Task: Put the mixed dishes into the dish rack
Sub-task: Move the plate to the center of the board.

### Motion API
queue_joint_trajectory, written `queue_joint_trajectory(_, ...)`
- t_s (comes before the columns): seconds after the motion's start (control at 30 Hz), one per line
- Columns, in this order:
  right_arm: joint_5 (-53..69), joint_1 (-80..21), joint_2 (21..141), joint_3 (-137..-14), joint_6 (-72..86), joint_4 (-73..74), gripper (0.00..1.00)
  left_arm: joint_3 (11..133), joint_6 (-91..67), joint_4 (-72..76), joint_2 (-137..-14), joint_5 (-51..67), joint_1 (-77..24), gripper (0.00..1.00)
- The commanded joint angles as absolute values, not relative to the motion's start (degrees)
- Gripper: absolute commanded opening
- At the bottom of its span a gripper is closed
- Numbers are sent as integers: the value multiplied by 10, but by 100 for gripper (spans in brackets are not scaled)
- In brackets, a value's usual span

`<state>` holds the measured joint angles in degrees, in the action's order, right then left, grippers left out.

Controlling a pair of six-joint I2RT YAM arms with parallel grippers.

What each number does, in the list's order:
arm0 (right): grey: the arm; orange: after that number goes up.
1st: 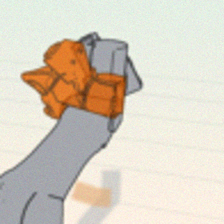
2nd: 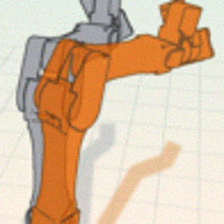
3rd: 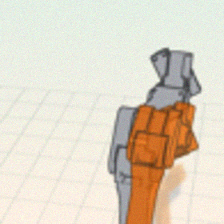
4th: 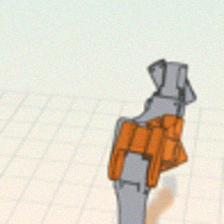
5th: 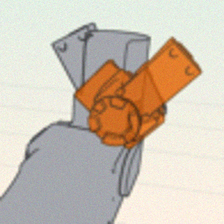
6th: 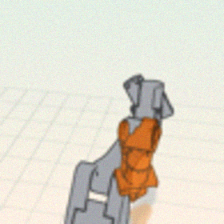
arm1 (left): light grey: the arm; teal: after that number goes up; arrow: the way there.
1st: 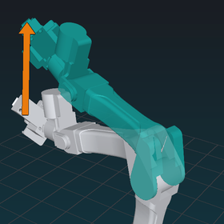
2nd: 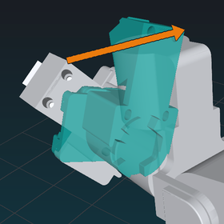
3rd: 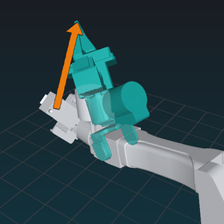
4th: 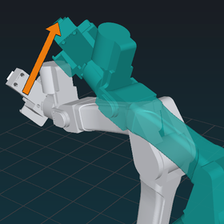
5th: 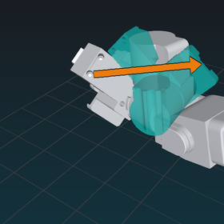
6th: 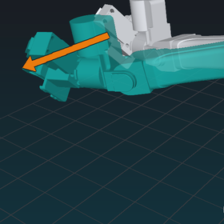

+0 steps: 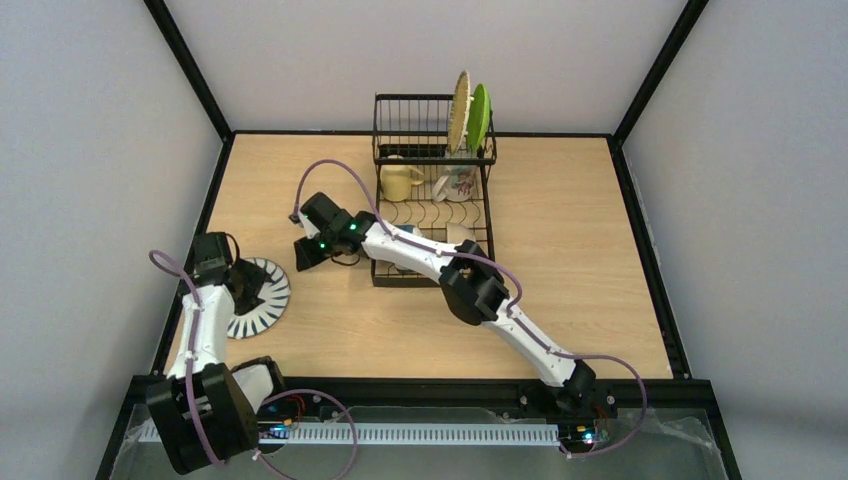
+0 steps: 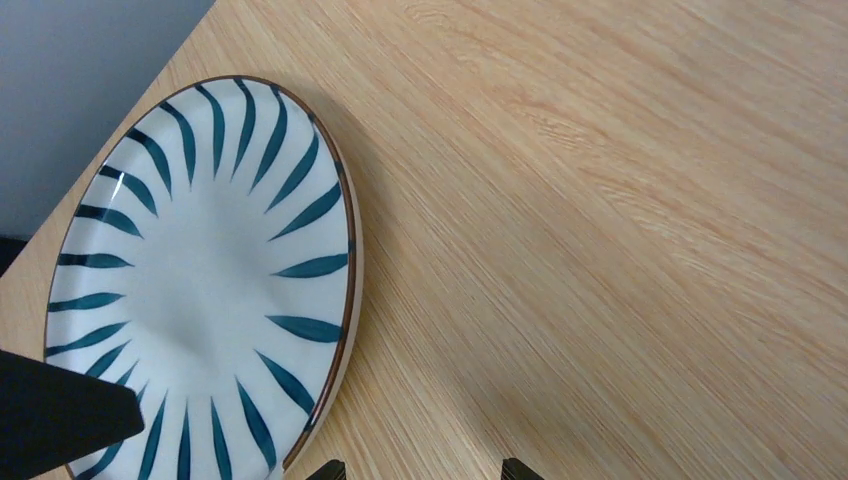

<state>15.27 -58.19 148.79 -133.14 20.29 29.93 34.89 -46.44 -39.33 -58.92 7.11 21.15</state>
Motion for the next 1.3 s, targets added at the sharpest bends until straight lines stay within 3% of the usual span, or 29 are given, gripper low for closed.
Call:
queue_joint_trajectory(0.0, 128, -581, 1440, -1312, 193, 316, 88, 334, -487, -379, -579, 70, 220, 95)
queue_joint_trajectory(0.1, 123, -581, 1429, -1304, 190, 315, 88, 329, -489, -379, -577, 56, 222, 77)
queue_joint_trajectory(0.23, 125, -582, 1417, -1294, 191, 312, 88, 312, -495, -369, -579, 37, 222, 68)
queue_joint_trajectory(0.73, 135, -582, 1405, -1274, 192, 297, 88, 280, -469, -320, -639, 6, 215, 63)
queue_joint_trajectory(1.27, 121, -582, 1380, -1222, 192, 269, 88, 283, -500, -294, -741, -60, 72, 60)
